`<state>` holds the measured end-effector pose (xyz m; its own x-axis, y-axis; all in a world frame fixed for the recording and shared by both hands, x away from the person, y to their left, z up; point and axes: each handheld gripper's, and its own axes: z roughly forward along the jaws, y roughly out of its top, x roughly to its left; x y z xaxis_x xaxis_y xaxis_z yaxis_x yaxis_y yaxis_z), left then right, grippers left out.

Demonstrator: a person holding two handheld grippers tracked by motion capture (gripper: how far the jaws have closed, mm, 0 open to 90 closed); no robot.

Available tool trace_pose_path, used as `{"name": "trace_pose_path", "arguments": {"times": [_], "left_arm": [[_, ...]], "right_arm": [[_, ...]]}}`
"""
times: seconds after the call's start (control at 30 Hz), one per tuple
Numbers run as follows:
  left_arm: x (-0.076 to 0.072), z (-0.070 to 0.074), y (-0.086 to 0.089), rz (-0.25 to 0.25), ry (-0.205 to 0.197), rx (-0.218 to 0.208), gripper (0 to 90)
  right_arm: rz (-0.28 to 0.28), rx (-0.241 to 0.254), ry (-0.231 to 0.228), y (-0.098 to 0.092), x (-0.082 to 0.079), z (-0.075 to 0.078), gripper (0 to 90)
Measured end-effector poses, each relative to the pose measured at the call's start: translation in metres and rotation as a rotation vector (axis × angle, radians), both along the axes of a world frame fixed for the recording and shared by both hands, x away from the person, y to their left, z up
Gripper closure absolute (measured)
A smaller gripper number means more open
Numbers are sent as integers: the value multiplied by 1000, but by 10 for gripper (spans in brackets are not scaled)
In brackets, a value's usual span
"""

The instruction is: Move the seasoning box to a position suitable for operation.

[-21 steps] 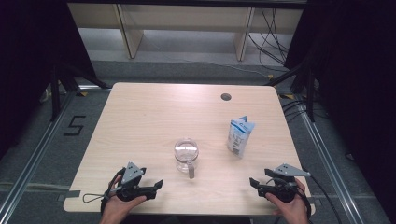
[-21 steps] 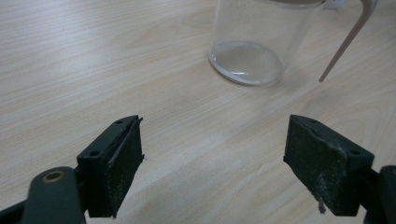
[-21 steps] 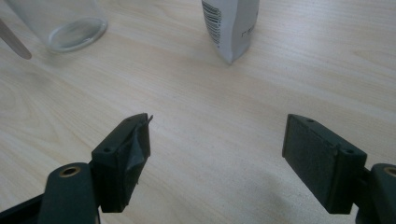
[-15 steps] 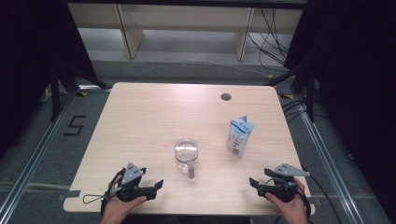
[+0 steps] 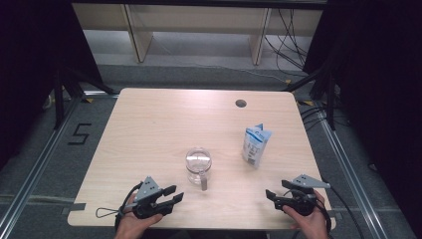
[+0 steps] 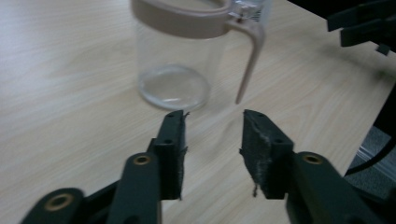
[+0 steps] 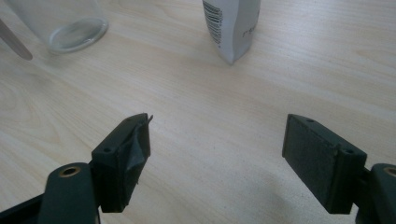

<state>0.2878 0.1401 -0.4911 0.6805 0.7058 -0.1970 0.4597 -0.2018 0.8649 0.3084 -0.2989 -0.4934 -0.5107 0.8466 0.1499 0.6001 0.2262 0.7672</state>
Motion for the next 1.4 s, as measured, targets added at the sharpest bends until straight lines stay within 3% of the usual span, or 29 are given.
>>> {"name": "trace_pose_path", "arguments": {"times": [0.07, 0.13, 0.17, 0.23, 0.27, 0.37, 0.43, 0.6, 0.67, 0.7, 0.73, 0.77, 0.8, 0.83, 0.93, 0.97, 1.0, 1.1, 1.13, 1.2, 1.4], "left_arm": [[1, 2, -6, -45, -17, 23, 680], [0, 3, -15, -66, -17, 4, 745], [1, 4, -18, -97, -34, 20, 780], [2, 5, -26, -116, -43, 8, 833], [3, 6, -32, -133, -42, 9, 850], [5, 7, -42, -157, -46, 5, 889], [8, 9, -51, -182, -49, 6, 893], [13, 10, -66, -176, -51, 13, 894], [15, 10, -67, -187, -72, 24, 894], [18, 11, -72, -176, -79, 35, 894], [20, 11, -74, -184, -84, 38, 894], [21, 11, -76, -172, -84, 37, 894], [24, 11, -78, -170, -87, 42, 894], [25, 12, -80, -170, -87, 48, 894], [28, 11, -87, -164, -86, 48, 894], [28, 11, -88, -167, -93, 60, 894], [28, 11, -90, -163, -93, 58, 894], [28, 9, -94, -153, -88, 71, 894], [28, 8, -95, -142, -86, 75, 893], [31, 7, -95, -131, -105, 81, 893], [32, 5, -95, -101, -99, 109, 894]], "right_arm": [[-2, 7, 0, -1, 0, 0, 246], [-5, 2, -5, -2, 0, -1, 246], [-6, 14, -10, -2, 0, -1, 246], [-26, 28, 26, -1, -3, 0, 247], [-17, 6, -10, -3, -1, -1, 248], [-29, 48, 13, -1, -2, -1, 248], [-30, 31, 27, -2, -3, 0, 248], [-35, 33, 18, -2, -3, -1, 248], [-31, 33, 27, -2, -4, 0, 248], [-34, 36, 20, -2, -3, 0, 249], [-14, 4, -14, -5, -1, -1, 249], [-36, 34, 31, -2, -4, 0, 248], [-37, 34, 32, -2, -4, 0, 249], [-17, 8, -13, -5, -2, -1, 248], [-44, 41, 30, 0, -4, 1, 249], [-9, 19, -14, -2, 0, -1, 249], [-34, 40, 31, 0, -2, 0, 249], [-15, 14, -18, -4, 0, -1, 249], [-48, 46, 36, 0, -4, 1, 249], [-11, 15, -9, -3, 0, -1, 249], [1, 14, -8, -3, 0, -1, 250]]}}
